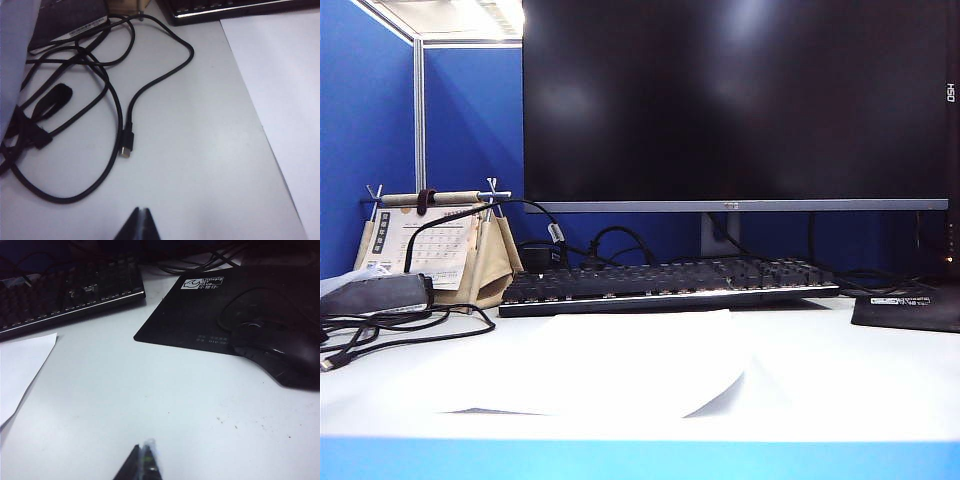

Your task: Put a wrinkled paper upside down.

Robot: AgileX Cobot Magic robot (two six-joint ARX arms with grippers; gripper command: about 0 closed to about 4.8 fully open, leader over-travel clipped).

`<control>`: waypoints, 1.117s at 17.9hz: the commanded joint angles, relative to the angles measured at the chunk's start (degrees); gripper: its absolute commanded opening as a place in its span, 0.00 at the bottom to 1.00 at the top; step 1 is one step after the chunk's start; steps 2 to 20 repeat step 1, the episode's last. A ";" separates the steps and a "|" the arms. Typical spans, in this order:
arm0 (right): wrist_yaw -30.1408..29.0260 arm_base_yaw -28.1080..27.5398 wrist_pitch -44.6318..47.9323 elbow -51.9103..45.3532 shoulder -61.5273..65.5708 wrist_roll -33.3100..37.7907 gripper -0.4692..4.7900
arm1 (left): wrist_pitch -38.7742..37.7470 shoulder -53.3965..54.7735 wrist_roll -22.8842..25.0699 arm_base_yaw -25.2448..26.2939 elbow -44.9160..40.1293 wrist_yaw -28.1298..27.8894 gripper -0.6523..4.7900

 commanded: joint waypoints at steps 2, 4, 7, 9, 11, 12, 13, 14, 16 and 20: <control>-0.13 0.07 -0.31 -0.17 -0.07 0.07 0.08 | 0.28 0.02 -0.13 -0.04 0.09 -0.15 0.14; -0.13 0.07 -0.31 -0.17 -0.07 0.07 0.08 | 0.28 0.02 -0.13 -0.04 0.09 -0.15 0.14; -0.13 0.07 -0.31 -0.17 -0.07 0.07 0.08 | 0.28 0.02 -0.13 -0.04 0.09 -0.15 0.14; -0.13 0.07 -0.31 -0.17 -0.07 0.07 0.08 | 0.28 0.02 -0.13 -0.04 0.09 -0.15 0.14; -0.13 0.07 -0.31 -0.17 -0.07 0.07 0.08 | 0.28 0.02 -0.13 -0.04 0.09 -0.15 0.14; -0.13 0.07 -0.31 -0.17 -0.07 0.07 0.08 | 0.28 0.02 -0.13 -0.04 0.09 -0.15 0.14; -0.13 0.07 -0.31 -0.17 -0.07 0.07 0.08 | 0.28 0.02 -0.13 -0.04 0.09 -0.15 0.14; -0.13 0.07 -0.31 -0.17 -0.07 0.07 0.08 | 0.28 0.02 -0.13 -0.04 0.09 -0.15 0.14; -0.13 0.07 -0.31 -0.17 -0.07 0.07 0.08 | 0.28 0.02 -0.13 -0.04 0.09 -0.15 0.14; -0.13 0.07 -0.31 -0.17 -0.07 0.07 0.08 | 0.28 0.02 -0.13 -0.04 0.09 -0.15 0.14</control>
